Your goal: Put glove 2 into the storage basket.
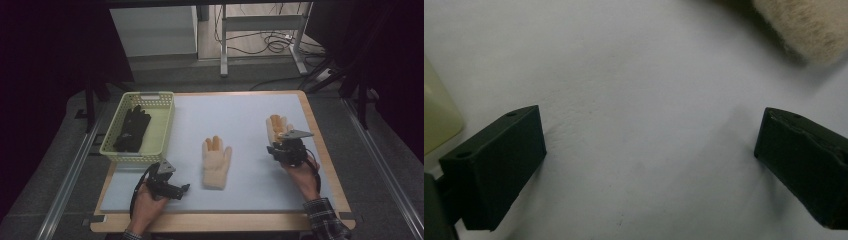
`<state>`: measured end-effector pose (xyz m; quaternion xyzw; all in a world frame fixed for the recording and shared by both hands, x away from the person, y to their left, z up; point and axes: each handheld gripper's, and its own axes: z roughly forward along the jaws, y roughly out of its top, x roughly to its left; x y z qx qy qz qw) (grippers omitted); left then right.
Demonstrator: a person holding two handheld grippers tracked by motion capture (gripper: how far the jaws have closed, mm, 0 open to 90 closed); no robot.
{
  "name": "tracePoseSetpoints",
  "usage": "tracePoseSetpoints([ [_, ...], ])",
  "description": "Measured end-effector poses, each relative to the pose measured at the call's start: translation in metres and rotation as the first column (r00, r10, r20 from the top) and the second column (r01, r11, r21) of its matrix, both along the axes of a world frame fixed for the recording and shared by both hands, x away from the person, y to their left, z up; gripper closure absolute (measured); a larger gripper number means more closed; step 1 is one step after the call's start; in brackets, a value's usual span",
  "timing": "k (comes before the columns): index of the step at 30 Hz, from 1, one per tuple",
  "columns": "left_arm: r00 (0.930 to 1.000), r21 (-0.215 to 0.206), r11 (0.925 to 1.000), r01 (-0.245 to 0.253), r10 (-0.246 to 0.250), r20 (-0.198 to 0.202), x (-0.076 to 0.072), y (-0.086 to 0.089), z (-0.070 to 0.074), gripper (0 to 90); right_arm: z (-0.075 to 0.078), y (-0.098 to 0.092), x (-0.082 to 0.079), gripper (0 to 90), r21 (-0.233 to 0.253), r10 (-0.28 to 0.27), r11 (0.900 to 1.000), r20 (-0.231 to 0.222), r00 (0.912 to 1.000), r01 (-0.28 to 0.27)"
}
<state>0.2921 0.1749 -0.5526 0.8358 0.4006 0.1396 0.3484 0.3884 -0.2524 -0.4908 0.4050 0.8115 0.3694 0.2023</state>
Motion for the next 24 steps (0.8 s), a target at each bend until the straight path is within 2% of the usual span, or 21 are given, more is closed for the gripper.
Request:
tracePoseSetpoints([
  [3, 1.0000, 0.000, 1.0000, 0.000, 0.000, 0.000, 0.000, 0.000, 0.000, 0.3, 0.002, -0.018, 0.010, 63.1, -0.015, -0.045, 0.999, 0.008, 0.9989, 0.046],
  [7, 1.0000, 0.002, 1.0000, 0.002, -0.002, -0.001, 0.000, 0.000, 0.000, 0.3, -0.003, -0.038, 0.026, 54.4, -0.016, -0.086, 0.996, 0.012, 0.9962, 0.086],
  [10, 1.0000, -0.001, 1.0000, 0.000, 0.000, 0.000, 0.000, 0.000, 0.000, 0.4, -0.010, -0.042, 0.037, 49.0, -0.029, -0.073, 0.997, 0.005, 0.9973, 0.073],
  [16, 1.0000, -0.001, 1.0000, 0.000, 0.000, 0.000, 0.000, 0.000, 0.000, 0.4, -0.021, -0.044, 0.056, 41.6, -0.079, -0.009, 0.997, 0.020, 0.9997, 0.011],
  [18, 1.0000, -0.001, 1.0000, 0.000, 0.000, 0.000, 0.000, 0.000, 0.000, 0.4, -0.024, -0.045, 0.061, 44.4, -0.076, 0.013, 0.997, 0.004, 0.9999, -0.013],
  [21, 1.0000, 0.000, 1.0000, 0.000, 0.000, 0.000, 0.000, 0.000, 0.000, 0.4, -0.027, -0.043, 0.063, 57.2, -0.062, 0.030, 0.998, -0.016, 0.9994, -0.031],
  [24, 1.0000, 0.000, 1.0000, 0.000, 0.000, 0.000, 0.000, 0.000, 0.000, 0.4, -0.026, -0.039, 0.058, 66.7, -0.039, -0.033, 0.999, -0.027, 0.9991, 0.032],
])
